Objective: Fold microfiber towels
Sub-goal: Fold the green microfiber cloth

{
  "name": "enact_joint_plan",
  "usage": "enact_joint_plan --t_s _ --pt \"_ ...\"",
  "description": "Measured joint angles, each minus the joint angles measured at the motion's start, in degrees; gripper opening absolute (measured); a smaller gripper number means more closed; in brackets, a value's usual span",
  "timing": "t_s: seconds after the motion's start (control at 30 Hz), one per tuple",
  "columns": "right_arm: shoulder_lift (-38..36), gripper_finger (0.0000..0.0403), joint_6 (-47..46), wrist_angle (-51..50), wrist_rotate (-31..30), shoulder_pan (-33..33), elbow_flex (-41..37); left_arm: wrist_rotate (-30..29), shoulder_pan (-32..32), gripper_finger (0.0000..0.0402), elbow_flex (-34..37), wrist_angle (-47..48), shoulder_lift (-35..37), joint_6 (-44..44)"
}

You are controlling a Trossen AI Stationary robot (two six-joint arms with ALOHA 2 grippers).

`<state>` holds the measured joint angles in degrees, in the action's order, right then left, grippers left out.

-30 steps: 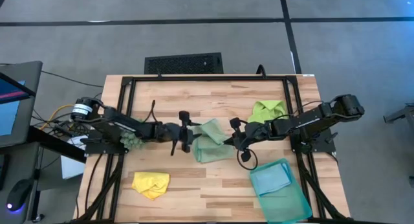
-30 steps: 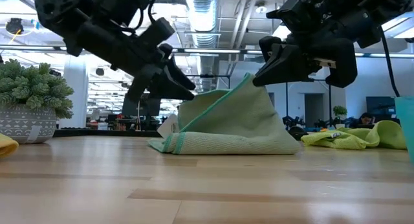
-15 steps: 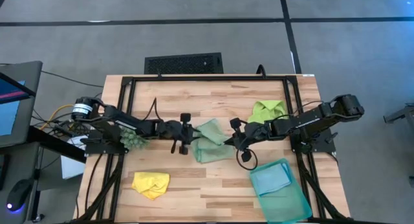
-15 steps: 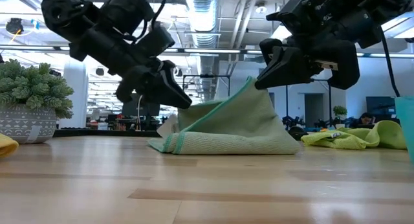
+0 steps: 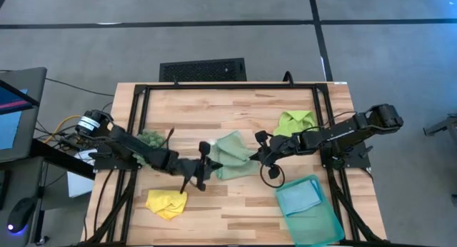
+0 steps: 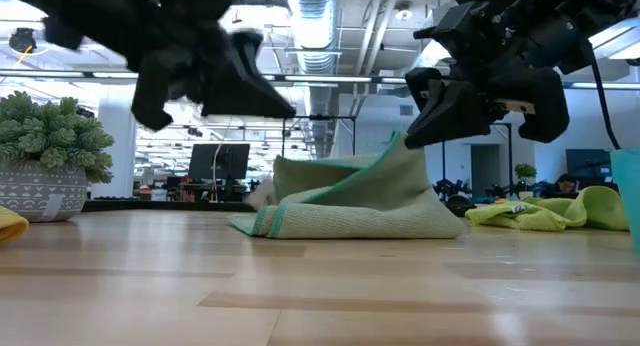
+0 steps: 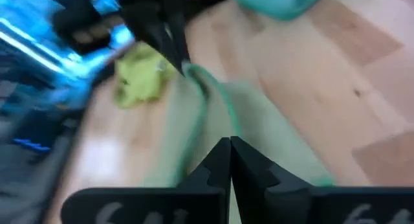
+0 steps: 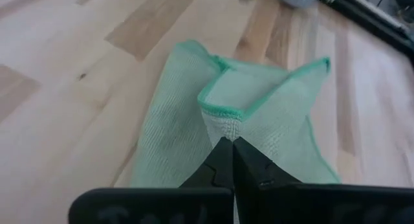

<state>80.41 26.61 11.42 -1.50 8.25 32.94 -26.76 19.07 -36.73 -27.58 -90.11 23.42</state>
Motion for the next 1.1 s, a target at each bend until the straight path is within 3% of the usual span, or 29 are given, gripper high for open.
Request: enact_joint_plan --t_s 0.07,0.13,0.23,0.4,0.53,0.67,0.83,0.93,1.1 --pt "-0.25 0.0013 -0.3 0.3 0.4 -0.02 0.03 -6.02 1.4 0.0004 -0.9 -0.36 0.01 1.86" --pt "-0.23 0.0014 -1.12 -0.18 1.48 0.02 0.03 -8.06 0.71 0.0013 -1.45 -0.37 0.01 3.91" --pt "-0.22 0.0016 -1.6 -0.23 3.22 0.14 0.03 -3.77 -2.04 0.0045 -1.79 0.09 0.01 4.83" --pt "-0.22 0.0013 -1.68 -0.39 3.53 0.37 0.03 6.46 -6.9 0.0139 -1.79 5.06 0.01 5.35" --pt "-0.22 0.0015 -1.68 -0.72 3.52 0.35 0.03 7.69 -7.78 0.0201 -1.79 7.46 -0.62 4.97" --pt "-0.22 0.0018 -1.26 -0.67 3.52 0.35 0.03 4.3 -7.76 0.0223 -2.1 6.48 -5.22 5.37" --pt "-0.22 0.0015 -1.29 -0.69 3.5 0.35 0.01 -10.5 -7.06 0.0205 -4.38 6.66 -12.6 7.36" --pt "-0.22 0.0015 -1.26 -0.78 3.25 0.35 0.01 -12.81 -6.24 0.0166 -6.6 7.85 -14.87 8.03" --pt "-0.44 0.0018 -1.22 -1.38 2.93 0.35 -0.01 -13.45 -3.99 0.0066 -9.82 11.81 -14.88 6.98"
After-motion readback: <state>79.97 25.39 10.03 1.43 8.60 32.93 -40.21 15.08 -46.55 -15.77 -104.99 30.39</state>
